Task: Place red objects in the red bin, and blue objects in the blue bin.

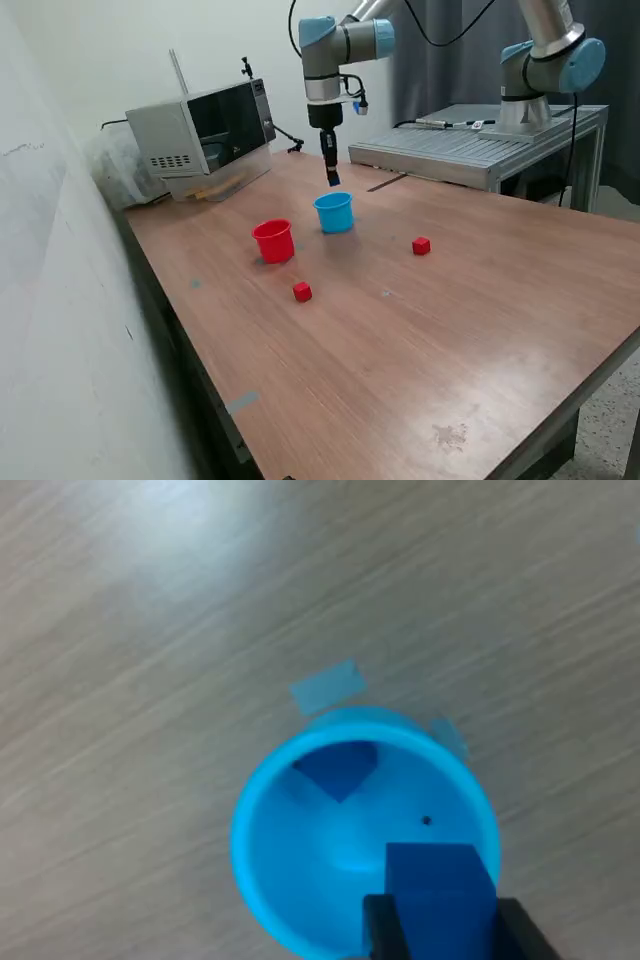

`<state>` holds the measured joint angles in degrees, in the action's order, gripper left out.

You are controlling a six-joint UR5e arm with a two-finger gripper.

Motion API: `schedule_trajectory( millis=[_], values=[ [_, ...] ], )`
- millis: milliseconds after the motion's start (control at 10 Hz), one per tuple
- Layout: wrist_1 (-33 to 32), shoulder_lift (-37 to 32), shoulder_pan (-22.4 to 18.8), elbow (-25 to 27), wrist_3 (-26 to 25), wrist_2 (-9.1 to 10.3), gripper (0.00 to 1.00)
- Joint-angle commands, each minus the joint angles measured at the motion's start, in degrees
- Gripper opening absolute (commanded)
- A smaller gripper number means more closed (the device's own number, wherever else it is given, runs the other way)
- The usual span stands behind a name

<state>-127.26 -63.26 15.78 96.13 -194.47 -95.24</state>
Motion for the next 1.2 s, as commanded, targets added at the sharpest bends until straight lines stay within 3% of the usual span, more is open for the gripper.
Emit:
schedule_trajectory(
  millis=[0, 100, 400, 700, 900, 1100],
  values=[
    [0.0, 0.1, 0.7, 0.5, 0.6, 0.05, 0.00],
    [0.0, 0.0, 0.9, 0.5, 0.7, 0.05, 1.00],
    [0.0, -0.1, 0.6, 0.5, 0.8, 0.05, 1.00],
    [0.0, -4.7, -1.1, 1.2, 2.7, 0.31, 1.00],
    [2.2, -9.9, -5.4, 1.9, 5.0, 0.32, 1.00],
    [10.0, -17.8, -11.7, 2.0, 5.2, 0.40, 1.00]
  ],
)
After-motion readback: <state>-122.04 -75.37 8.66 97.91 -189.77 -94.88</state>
